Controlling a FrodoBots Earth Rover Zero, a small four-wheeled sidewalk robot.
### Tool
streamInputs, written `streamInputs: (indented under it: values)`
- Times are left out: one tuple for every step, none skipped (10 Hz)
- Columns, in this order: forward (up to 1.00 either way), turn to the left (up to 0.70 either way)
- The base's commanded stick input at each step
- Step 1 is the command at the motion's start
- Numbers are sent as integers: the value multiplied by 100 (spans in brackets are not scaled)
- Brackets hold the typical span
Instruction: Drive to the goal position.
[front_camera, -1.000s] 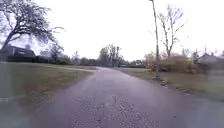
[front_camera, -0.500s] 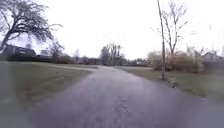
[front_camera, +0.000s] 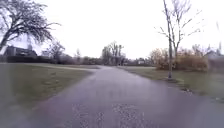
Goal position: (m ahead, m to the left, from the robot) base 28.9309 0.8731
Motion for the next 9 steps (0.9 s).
streamInputs:
  values:
    - [100,0]
    - [100,0]
    - [100,0]
    - [100,0]
    - [100,0]
    - [100,0]
    - [100,0]
    - [100,0]
    - [100,0]
